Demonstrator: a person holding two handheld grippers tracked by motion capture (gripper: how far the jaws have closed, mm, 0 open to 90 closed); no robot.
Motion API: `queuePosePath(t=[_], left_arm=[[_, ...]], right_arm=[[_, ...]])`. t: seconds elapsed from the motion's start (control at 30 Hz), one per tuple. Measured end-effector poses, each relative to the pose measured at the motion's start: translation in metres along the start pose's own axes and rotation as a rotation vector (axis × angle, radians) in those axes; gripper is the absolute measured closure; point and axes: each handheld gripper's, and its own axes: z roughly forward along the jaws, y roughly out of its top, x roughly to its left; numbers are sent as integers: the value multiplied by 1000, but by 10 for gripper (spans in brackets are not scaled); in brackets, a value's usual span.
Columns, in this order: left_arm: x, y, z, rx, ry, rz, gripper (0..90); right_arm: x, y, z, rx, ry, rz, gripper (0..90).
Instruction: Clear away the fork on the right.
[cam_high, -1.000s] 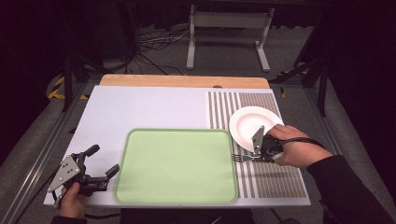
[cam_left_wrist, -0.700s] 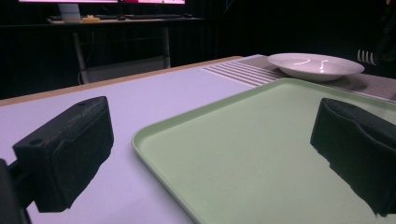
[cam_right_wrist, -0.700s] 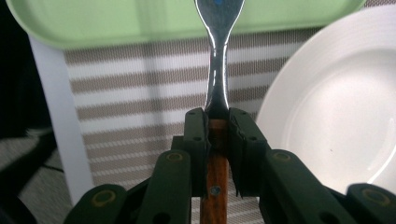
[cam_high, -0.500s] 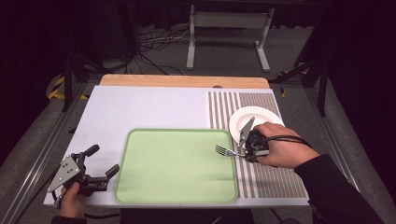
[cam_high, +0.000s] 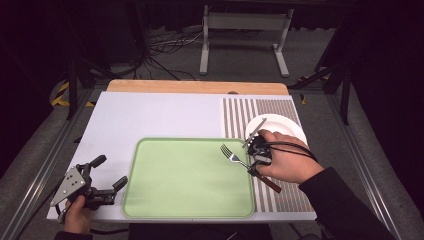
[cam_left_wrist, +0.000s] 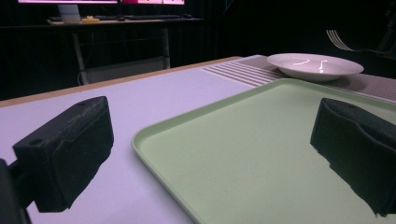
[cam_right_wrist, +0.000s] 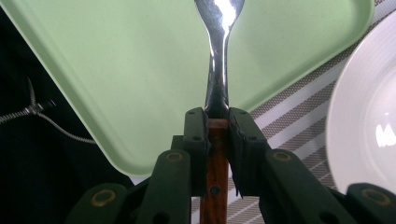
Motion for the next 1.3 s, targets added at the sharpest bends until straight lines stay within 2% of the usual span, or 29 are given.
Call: queuePosePath(t=[0.07, 0.1, 0.13, 0.2, 0.27, 0.3, 0.4, 0.57, 0.73, 0.87, 1.3], left_arm=[[0, 0, 0, 1, 0, 1, 1], [0, 0, 0, 1, 0, 1, 1], [0, 0, 0, 0, 0, 1, 1], [0, 0, 0, 0, 0, 1, 1], [0, 0, 0, 0, 0, 1, 1], [0, 0, 0, 0, 0, 0, 1], [0, 0, 0, 3, 0, 1, 1], [0, 0, 0, 3, -1, 1, 1], [0, 0, 0, 2, 0, 0, 1], [0, 0, 0, -2, 2, -1, 1], [0, 0, 0, -6, 2, -2, 1]], right_arm=[[2, 2, 0, -8, 12, 47, 782], [2, 2, 0, -8, 12, 47, 782], [4, 5, 1, -17, 23, 90, 782], [7, 7, 2, -18, 18, 121, 783], [7, 7, 3, -19, 21, 129, 782], [9, 10, 4, -25, 18, 155, 783], [10, 12, 6, -28, 9, 188, 782], [12, 16, 8, -30, 3, 227, 783], [15, 20, 10, -38, 9, 298, 782], [19, 23, 14, -45, 4, 318, 782], [27, 37, 32, -21, -28, 315, 782]])
